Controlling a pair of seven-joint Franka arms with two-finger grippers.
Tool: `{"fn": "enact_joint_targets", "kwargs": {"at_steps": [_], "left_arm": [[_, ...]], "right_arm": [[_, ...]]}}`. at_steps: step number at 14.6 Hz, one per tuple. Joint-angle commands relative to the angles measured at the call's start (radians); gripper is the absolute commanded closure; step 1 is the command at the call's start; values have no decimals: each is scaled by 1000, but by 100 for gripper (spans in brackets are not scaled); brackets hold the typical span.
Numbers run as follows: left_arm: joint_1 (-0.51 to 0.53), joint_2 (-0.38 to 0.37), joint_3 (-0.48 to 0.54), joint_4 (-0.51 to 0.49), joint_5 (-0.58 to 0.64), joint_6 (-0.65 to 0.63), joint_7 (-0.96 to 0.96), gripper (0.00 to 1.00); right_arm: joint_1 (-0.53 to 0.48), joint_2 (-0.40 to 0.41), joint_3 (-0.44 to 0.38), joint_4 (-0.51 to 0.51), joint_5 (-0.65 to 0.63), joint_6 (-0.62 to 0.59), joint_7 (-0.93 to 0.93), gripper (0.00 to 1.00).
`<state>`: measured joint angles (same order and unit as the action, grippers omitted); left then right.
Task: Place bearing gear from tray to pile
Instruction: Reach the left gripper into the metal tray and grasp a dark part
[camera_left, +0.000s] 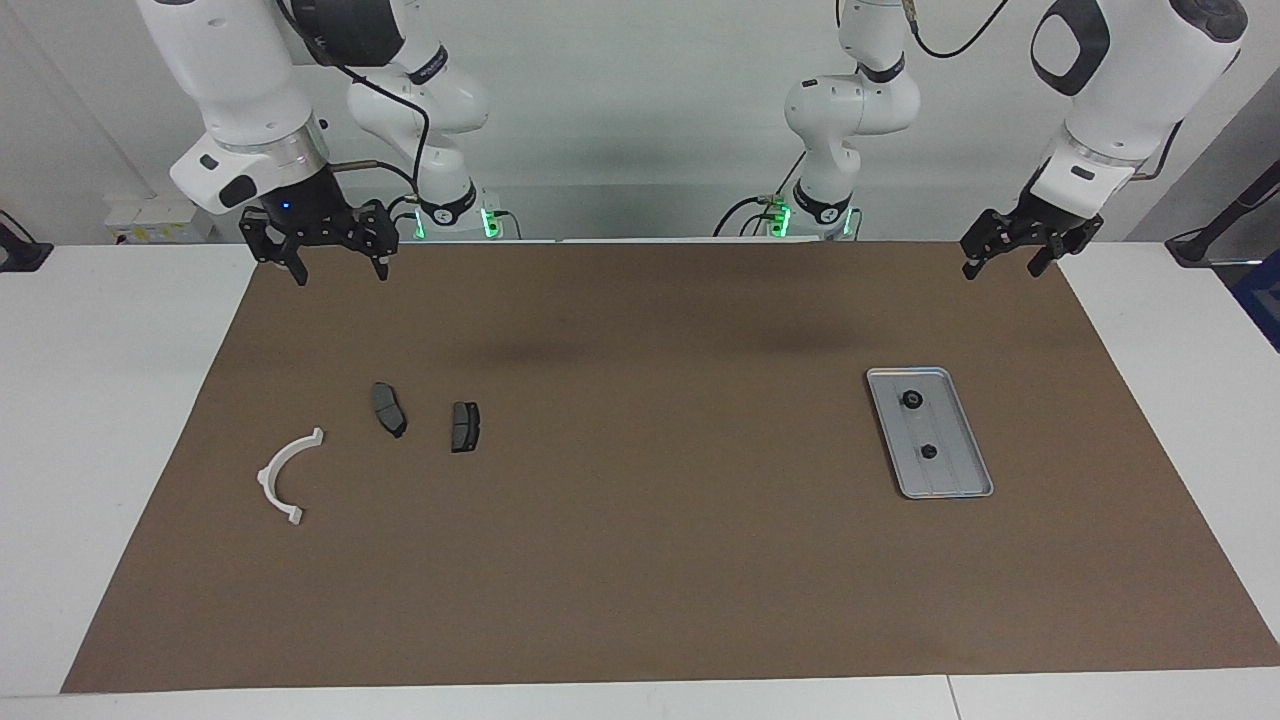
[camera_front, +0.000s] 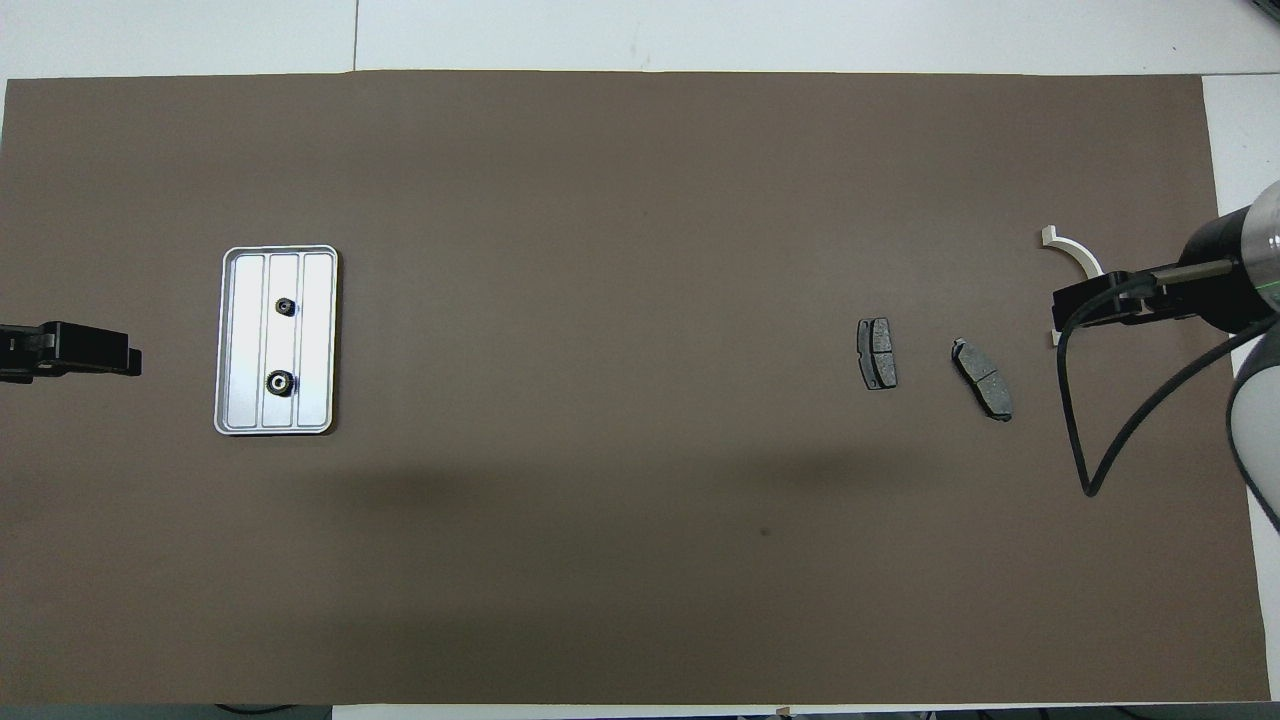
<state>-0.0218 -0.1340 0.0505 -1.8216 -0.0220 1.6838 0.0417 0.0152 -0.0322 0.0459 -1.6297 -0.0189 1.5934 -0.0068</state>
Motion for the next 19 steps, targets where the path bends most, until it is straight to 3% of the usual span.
{"fn": "enact_joint_targets", "kwargs": {"at_steps": [1, 4, 8, 12, 16, 19], "left_arm": [[-10, -27, 9, -31, -3, 21, 44, 0], [-1, -38, 9, -54, -3, 24, 46, 0], [5, -84, 12, -220, -3, 196, 50, 0], [5, -20, 12, -349, -3, 390, 47, 0], [5, 100, 12, -383, -3, 539, 49, 0], [23, 134, 12, -427, -3, 635, 52, 0]], "right_arm": [[-17, -14, 6, -22, 17, 30, -19, 0], [-14, -14, 6, -21, 17, 30, -15, 0], [-18, -14, 6, -24, 17, 33, -18, 0], [-26, -12, 3, -21, 17, 34, -24, 0], [-31, -12, 2, -22, 17, 34, -27, 0], [-29, -14, 2, -24, 17, 34, -18, 0]]}}
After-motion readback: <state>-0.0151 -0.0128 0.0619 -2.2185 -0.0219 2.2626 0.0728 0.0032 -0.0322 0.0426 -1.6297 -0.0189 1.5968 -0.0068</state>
